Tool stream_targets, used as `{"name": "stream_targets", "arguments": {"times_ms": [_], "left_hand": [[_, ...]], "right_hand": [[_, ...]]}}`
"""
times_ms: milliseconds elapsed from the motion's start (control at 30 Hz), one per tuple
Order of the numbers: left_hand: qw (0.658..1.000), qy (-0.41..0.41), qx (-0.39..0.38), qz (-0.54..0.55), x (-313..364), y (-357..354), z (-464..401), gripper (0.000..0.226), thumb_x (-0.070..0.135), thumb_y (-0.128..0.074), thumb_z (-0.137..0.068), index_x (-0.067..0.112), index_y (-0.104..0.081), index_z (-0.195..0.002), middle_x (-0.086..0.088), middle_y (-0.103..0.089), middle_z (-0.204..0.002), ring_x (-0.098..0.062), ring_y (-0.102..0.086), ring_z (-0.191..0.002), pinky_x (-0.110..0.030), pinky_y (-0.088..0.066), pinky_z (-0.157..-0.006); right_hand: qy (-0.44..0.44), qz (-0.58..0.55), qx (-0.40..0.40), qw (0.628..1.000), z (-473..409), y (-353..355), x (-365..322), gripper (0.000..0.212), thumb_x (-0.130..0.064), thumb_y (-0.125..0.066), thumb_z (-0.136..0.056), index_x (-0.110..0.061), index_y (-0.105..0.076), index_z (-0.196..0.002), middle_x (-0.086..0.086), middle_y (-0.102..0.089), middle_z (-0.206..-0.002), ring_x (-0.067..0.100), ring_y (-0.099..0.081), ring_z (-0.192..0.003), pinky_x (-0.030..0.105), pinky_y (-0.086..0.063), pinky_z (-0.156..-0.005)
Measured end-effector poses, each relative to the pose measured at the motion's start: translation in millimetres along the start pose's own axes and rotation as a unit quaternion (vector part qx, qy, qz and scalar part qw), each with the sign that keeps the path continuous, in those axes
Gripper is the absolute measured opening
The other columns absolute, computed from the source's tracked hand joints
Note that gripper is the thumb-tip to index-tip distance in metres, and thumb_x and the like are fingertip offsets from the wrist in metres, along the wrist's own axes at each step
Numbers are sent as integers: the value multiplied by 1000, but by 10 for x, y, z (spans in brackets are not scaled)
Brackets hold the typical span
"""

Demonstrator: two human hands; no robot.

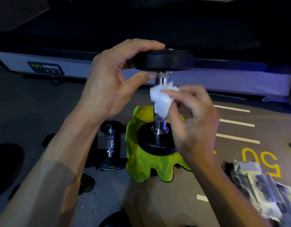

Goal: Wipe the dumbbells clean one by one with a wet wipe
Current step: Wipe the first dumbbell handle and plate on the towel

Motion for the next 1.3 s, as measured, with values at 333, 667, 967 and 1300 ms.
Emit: {"name": "stream_targets", "arguments": {"times_ms": [333, 667, 967, 1300], "left_hand": [[1000, -3, -3, 16, 61, -15, 48, 44, 16, -79, -94, 15, -64, -136, 4, -68, -132, -9, -63, -131, -40, -52, -112], [996, 34, 31, 78, 79, -16, 112, 40, 33, -80, -93, 23, -65, -128, 4, -69, -133, -12, -63, -131, -30, -52, -108], [990, 64, 43, 117, -7, -14, 155, 37, 30, -79, -93, 28, -64, -127, 0, -68, -137, -19, -62, -131, -54, -53, -110], [988, 39, 49, 139, -8, -16, 165, 36, 29, -76, -96, 26, -61, -129, -5, -65, -138, -19, -61, -133, -39, -51, -110]], "right_hand": [[-1, -62, 20, 998, -91, 26, -26, 26, 3, -75, -90, -19, -81, -104, -3, -63, -104, 8, -67, -94, 21, -53, -82], [-23, -108, 13, 994, -93, -12, -52, 26, -5, -82, -88, -29, -76, -98, -10, -64, -103, 8, -69, -92, 25, -55, -81], [-54, -113, -44, 991, 232, -3, 123, 33, 6, -76, -87, -18, -80, -110, -2, -73, -114, 15, -71, -108, 37, -59, -89], [-67, -134, -71, 986, 223, 2, 163, 29, -1, -81, -86, -26, -72, -97, -6, -76, -106, 11, -73, -97, 26, -58, -87]]}}
Point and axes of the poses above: each hand's wrist, its own z-axis away from the middle knuckle, its own y-axis out of the back of the hand, x = y × z, the point moved 4 cm from there along -z, towards the middle knuckle
